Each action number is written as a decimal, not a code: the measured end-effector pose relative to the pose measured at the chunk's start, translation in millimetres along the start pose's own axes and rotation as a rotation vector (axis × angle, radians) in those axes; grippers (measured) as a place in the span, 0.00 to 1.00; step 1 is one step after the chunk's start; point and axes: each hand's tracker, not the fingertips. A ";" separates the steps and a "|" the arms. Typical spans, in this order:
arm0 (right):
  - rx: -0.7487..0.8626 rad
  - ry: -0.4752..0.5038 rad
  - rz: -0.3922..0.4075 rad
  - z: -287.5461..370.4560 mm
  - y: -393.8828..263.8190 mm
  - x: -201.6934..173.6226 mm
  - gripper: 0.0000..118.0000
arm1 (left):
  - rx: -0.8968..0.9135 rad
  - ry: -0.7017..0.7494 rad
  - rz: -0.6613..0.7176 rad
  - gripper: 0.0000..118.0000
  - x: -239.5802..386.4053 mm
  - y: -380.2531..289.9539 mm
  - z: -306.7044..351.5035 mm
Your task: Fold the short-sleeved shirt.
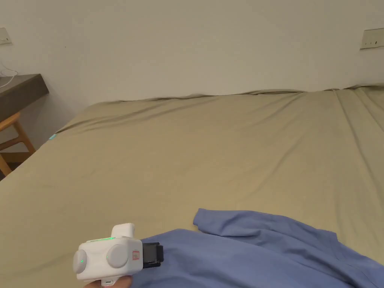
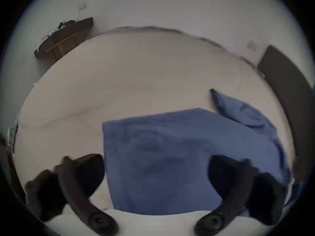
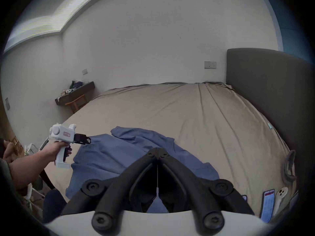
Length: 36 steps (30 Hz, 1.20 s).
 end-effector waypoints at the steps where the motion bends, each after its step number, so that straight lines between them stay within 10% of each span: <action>1: -0.011 -0.003 -0.013 -5.0 -1.6 2.4 0.02 | 0.011 0.040 -0.008 1.00 -1.4 12.4 -15.2; 8: -0.079 -0.062 -0.039 -26.5 -14.1 19.1 0.02 | -0.039 0.069 0.028 0.95 -0.7 5.2 -36.4; 10: -0.116 -0.141 -0.022 -31.3 -19.8 27.7 0.02 | -0.019 0.011 0.062 0.45 -0.9 7.1 -24.6; 11: -0.133 -0.179 -0.021 -33.5 -23.1 34.2 0.02 | 0.025 -0.030 0.076 0.00 -0.5 8.5 -10.3; 19: -0.204 -0.308 -0.046 -35.6 -51.1 103.5 0.04 | 0.084 -0.380 0.226 0.00 25.0 -3.7 86.2; 21: -0.306 -0.277 -0.044 -43.6 -57.3 120.7 0.80 | 0.161 -0.397 0.192 0.00 24.5 -3.2 116.6; 22: -0.360 -0.281 -0.046 -51.3 -62.3 127.4 1.00 | 0.178 -0.419 0.200 0.00 24.4 -4.4 129.8; 30: -0.543 -0.231 -0.037 -97.3 -101.2 126.4 0.92 | 0.228 -0.441 0.218 0.00 9.7 -13.4 177.4; 31: -0.560 -0.204 -0.056 -102.4 -104.0 120.4 0.83 | 0.229 -0.439 0.219 0.00 7.2 -17.7 176.1; 33: -0.575 -0.210 -0.059 -111.5 -107.7 110.1 0.17 | 0.228 -0.441 0.226 0.00 3.7 -22.3 177.1; 36: -0.533 -0.189 -0.100 -106.9 -104.6 101.2 0.06 | 0.209 -0.453 0.247 0.00 -0.6 -29.1 174.9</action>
